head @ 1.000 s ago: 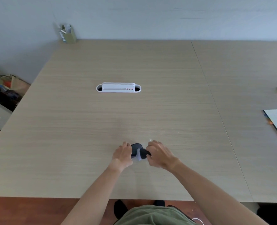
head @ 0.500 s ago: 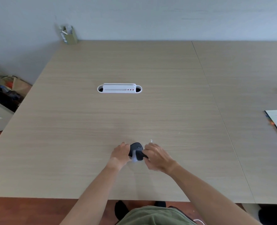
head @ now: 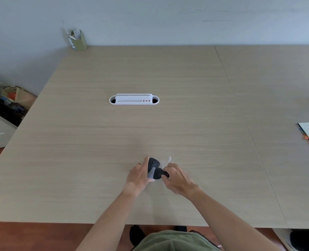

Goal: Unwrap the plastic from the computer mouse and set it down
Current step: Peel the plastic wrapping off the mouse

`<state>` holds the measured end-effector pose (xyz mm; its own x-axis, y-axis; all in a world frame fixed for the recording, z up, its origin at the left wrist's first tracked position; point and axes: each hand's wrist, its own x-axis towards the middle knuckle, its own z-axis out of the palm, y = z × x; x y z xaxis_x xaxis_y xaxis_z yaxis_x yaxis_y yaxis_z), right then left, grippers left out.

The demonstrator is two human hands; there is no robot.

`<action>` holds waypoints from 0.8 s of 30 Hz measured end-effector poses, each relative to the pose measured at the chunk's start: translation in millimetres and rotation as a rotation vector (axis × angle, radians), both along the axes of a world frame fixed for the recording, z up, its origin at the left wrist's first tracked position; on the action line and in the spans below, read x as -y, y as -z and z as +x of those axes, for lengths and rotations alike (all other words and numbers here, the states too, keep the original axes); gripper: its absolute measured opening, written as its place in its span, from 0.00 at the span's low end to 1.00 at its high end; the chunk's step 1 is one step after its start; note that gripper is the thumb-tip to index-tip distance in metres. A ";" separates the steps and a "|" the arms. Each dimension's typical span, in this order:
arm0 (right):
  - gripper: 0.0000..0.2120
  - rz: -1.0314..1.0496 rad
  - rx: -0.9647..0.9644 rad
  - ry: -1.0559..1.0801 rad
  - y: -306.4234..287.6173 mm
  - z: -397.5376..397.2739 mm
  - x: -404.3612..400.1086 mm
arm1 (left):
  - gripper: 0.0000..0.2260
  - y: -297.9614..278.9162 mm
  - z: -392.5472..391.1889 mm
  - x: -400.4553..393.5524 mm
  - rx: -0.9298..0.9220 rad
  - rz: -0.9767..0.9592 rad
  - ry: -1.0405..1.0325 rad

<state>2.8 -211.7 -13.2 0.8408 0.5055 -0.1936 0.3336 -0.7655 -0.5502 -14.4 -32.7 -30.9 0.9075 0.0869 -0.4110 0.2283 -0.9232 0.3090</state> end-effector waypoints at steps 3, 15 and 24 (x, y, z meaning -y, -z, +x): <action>0.09 -0.062 0.063 0.099 2.9 8.2 -1.7 | 0.35 -1.3 -2.2 -1.8 -0.022 -0.025 0.018; 0.11 -0.082 -0.177 0.242 -12.0 34.3 -21.9 | 0.38 -7.7 -0.9 -5.2 -0.047 -0.135 0.003; 0.10 -0.006 -0.151 0.085 -9.1 29.2 -5.8 | 0.45 -4.7 -0.9 -2.3 -0.084 -0.107 0.047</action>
<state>32.0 -205.9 -4.1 0.8416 0.4321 -0.3239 0.1809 -0.7907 -0.5849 -15.3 -30.4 -26.2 0.8713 -0.0034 -0.4907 0.2148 -0.8965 0.3875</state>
